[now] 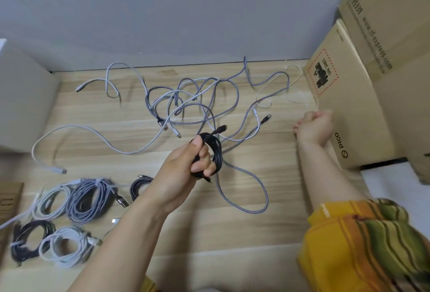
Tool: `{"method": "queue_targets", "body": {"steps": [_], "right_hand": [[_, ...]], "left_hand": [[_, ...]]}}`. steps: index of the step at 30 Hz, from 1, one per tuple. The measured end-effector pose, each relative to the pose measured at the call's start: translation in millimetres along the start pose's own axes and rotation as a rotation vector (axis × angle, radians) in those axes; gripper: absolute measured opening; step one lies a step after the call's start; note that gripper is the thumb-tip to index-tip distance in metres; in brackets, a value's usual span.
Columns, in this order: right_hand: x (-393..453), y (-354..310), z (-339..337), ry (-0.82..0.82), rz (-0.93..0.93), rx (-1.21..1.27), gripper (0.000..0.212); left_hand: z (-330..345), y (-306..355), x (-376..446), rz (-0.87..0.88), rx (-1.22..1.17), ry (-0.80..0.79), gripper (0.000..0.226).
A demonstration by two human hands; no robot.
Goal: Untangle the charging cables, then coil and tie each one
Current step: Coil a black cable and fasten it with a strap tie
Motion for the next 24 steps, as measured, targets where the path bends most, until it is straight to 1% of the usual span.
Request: {"method": "queue_targets", "body": {"steps": [1, 3, 5, 6, 8, 10, 13, 15, 17, 19, 22, 24], "right_hand": [[-13, -9, -8, 0.045, -0.001, 0.114, 0.008], [-27, -17, -19, 0.074, 0.027, 0.363, 0.027], [-53, -25, -31, 0.045, 0.084, 0.558, 0.029], [-67, -30, -33, 0.001, 0.128, 0.635, 0.028], [-103, -43, -32, -0.15, 0.225, 0.743, 0.021], [-143, -57, -29, -0.327, 0.323, 0.787, 0.021], [-204, -77, -31, -0.597, 0.416, 0.91, 0.022], [-243, -83, -35, -0.776, 0.452, 0.899, 0.021], [-275, -83, -40, -0.882, 0.479, 0.83, 0.021], [-296, -79, -42, -0.905, 0.498, 0.768, 0.025], [-307, -77, -43, -0.859, 0.492, 0.676, 0.029], [-311, -79, -42, -0.826, 0.465, 0.624, 0.028]], "left_hand": [[1, 0, -4, 0.001, 0.003, -0.01, 0.032], [2, -2, -11, -0.019, -0.007, -0.014, 0.037], [2, 0, -23, -0.013, -0.011, -0.012, 0.039], [2, 1, -28, 0.0, 0.008, -0.002, 0.038], [-2, 3, -35, 0.046, 0.088, 0.038, 0.033], [-5, 4, -40, 0.092, 0.174, 0.066, 0.031], [-8, 7, -51, 0.169, 0.29, 0.042, 0.031], [-8, 12, -61, 0.237, 0.384, 0.01, 0.031], [-8, 16, -67, 0.298, 0.443, -0.008, 0.031], [-11, 20, -72, 0.344, 0.489, 0.011, 0.03], [-16, 24, -78, 0.397, 0.601, 0.073, 0.028], [-19, 27, -84, 0.414, 0.648, 0.087, 0.032]]}}
Point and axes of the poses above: each hand's wrist, its own x-axis towards the middle knuckle, its own z-axis out of the palm, y = z × x, the point moved 4 cm from there along x, towards the middle knuckle, and after that the axes turned 10 degrees about x, right-handed, at the moved point
